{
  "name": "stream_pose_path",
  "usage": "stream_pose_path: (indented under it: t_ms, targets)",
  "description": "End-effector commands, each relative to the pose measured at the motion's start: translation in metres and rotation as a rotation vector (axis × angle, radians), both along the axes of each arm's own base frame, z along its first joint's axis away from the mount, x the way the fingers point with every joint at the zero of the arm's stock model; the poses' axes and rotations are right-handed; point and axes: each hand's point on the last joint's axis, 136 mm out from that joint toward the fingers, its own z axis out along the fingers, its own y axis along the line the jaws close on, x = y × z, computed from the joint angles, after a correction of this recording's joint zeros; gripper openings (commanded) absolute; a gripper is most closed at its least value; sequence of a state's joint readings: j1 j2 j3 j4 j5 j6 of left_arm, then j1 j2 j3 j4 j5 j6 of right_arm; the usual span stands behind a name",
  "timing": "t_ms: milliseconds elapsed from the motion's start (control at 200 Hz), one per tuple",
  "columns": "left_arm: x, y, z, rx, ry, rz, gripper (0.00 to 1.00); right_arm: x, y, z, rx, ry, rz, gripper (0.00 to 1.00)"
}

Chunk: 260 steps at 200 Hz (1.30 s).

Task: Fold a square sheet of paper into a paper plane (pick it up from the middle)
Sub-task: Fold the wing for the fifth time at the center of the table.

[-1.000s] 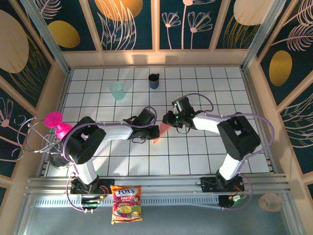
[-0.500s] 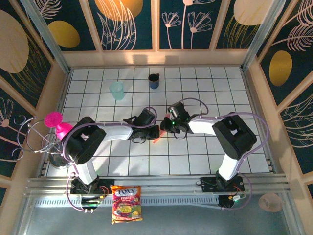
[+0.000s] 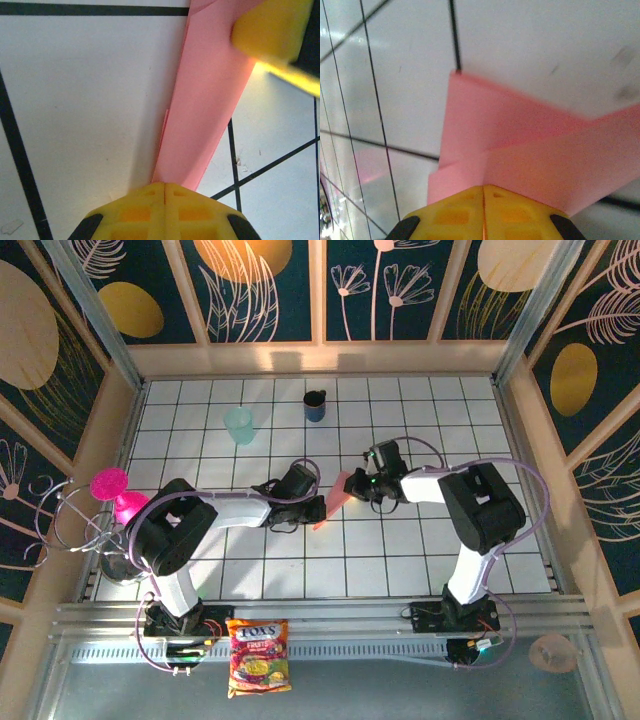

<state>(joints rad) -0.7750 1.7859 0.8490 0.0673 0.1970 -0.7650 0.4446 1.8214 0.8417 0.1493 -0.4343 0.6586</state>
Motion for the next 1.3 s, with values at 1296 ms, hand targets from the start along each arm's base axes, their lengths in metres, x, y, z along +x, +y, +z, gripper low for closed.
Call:
stream_pose_path:
  t_ms: [1296]
  targets:
    - [-0.006,-0.005,-0.001,0.024,0.048,-0.026,0.0,-0.028,0.035,-0.003,-0.049,0.013,0.057,0.09]
